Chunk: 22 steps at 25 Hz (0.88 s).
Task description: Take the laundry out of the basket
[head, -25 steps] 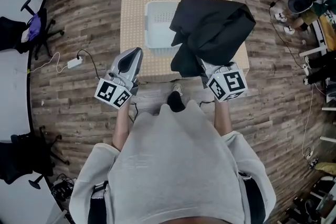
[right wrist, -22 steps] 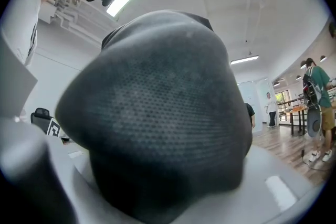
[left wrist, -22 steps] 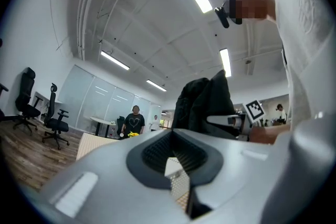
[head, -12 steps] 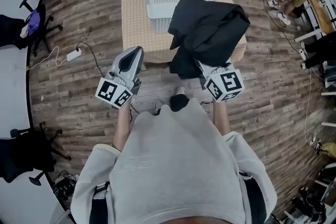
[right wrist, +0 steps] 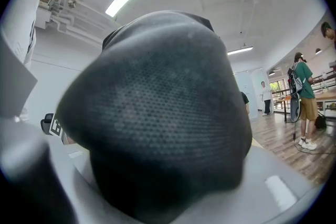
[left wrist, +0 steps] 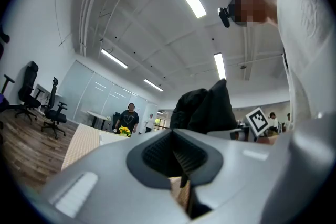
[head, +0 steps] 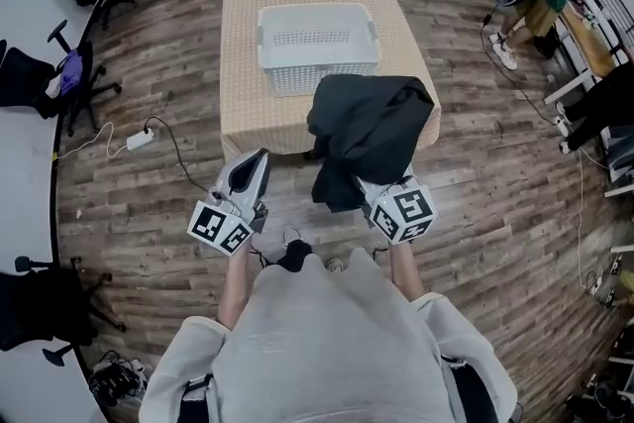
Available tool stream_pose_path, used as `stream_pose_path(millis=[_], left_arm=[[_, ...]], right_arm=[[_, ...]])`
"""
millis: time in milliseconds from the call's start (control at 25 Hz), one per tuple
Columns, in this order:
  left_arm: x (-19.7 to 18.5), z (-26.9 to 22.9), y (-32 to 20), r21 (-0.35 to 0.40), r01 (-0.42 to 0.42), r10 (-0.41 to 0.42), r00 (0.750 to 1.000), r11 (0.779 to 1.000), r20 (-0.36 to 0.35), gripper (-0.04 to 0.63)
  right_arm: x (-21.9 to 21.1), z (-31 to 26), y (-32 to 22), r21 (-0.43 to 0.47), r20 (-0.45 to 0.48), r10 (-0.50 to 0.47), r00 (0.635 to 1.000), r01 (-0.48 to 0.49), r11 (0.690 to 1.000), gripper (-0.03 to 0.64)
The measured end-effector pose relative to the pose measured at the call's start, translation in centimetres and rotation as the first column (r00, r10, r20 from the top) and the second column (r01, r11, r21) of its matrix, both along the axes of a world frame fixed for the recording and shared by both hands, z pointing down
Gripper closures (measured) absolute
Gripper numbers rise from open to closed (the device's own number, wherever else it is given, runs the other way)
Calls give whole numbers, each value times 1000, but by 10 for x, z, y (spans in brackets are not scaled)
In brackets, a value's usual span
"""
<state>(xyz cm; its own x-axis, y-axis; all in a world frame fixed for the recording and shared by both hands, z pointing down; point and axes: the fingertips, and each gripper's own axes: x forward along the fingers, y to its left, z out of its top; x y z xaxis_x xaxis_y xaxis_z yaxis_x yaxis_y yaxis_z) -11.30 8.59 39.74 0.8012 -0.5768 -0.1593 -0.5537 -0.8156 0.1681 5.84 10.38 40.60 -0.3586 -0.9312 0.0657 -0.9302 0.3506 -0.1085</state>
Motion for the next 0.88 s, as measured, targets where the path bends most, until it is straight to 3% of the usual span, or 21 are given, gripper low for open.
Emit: stream_pose_path(millis=[320,880], left_arm=[[36,0,55,3,-27,27,999,1000,21,588],[37,-9,82,39,-19,18,999,999,30,588]], right_arm=[[30,11,55,-13,12,13,1000,-13,1000,365],[32,7,75,10,1,23,1000,-23,1000,365]])
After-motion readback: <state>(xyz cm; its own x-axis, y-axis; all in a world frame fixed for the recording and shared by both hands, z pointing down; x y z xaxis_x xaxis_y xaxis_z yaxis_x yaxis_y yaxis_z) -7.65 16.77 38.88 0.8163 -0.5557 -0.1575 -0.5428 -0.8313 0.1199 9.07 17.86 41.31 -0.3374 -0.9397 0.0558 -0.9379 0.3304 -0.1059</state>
